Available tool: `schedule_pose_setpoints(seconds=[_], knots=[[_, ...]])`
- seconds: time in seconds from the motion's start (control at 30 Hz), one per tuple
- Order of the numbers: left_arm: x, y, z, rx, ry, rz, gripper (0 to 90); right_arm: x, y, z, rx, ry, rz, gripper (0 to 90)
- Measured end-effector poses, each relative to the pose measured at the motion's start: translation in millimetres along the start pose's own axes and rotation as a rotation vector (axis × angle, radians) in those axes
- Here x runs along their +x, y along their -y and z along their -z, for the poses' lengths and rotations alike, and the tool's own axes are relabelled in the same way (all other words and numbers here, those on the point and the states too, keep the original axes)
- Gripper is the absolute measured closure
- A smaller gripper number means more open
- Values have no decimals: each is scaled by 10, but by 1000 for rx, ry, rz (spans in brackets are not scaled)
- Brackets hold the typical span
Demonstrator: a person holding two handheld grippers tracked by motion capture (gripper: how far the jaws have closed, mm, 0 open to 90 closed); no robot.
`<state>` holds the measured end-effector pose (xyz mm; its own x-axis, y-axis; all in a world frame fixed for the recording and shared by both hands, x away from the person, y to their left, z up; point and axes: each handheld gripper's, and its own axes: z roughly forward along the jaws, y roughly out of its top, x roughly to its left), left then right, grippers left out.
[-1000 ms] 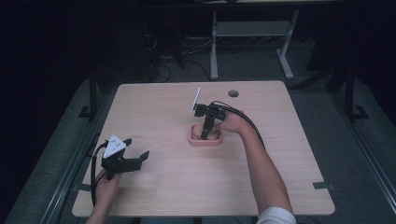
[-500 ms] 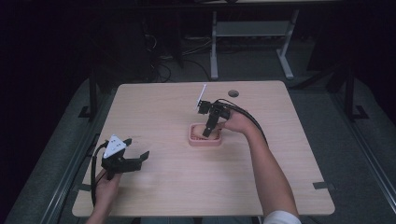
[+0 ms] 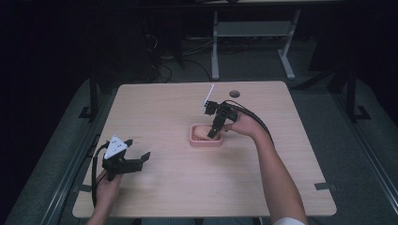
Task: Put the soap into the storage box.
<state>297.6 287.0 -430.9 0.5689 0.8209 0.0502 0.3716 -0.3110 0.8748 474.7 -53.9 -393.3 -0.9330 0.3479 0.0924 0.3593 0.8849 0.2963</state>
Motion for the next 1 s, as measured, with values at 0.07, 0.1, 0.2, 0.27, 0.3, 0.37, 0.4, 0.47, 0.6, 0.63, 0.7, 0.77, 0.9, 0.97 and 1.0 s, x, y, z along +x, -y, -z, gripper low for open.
schedule_pose_setpoints(seconds=[0.07, 0.1, 0.2, 0.27, 0.3, 0.37, 0.4, 0.47, 0.6, 0.63, 0.7, 0.77, 0.9, 0.97, 1.0], knots=[[0, 0, 0, 1, 0, 0, 143, 9, 16, 18, -5, 1, -3, 245], [-1, 0, 0, 1, 0, 1, 143, 9, 16, 18, -5, 1, -3, 245], [-1, -1, 1, 1, 0, -3, 143, 21, 50, 31, -8, 2, -3, 241], [1, 0, 3, 3, 0, -2, 143, 25, 69, 34, -8, 2, -4, 240], [1, 0, 3, 3, 0, -2, 143, 25, 69, 34, -8, 2, -4, 240], [2, 0, 4, 3, -1, -1, 143, 32, 88, 38, -9, 4, -7, 238], [3, 0, 4, 4, -1, -2, 143, 39, 107, 45, -13, 4, -7, 238], [1, 0, 1, 2, -1, -1, 143, 44, 128, 58, -17, 5, -9, 238], [-2, 0, -1, 1, 0, -1, 143, 50, 169, 66, -13, 5, -18, 228], [-2, 0, 0, 1, 0, -2, 143, 52, 180, 74, -19, 5, -14, 227], [-3, 0, -1, 1, 0, -1, 143, 58, 201, 83, -28, 4, -18, 227], [-4, -1, -2, 2, 0, -1, 143, 64, 211, 85, -28, 8, -21, 227], [-7, -2, -1, 5, 0, -3, 143, 79, 253, 77, -29, 3, -25, 227], [-7, -1, -3, 5, 0, -2, 143, 80, 276, 72, -30, 1, -25, 227], [-8, -1, -4, 5, 1, -1, 143, 82, 286, 72, -31, 2, -28, 227]])
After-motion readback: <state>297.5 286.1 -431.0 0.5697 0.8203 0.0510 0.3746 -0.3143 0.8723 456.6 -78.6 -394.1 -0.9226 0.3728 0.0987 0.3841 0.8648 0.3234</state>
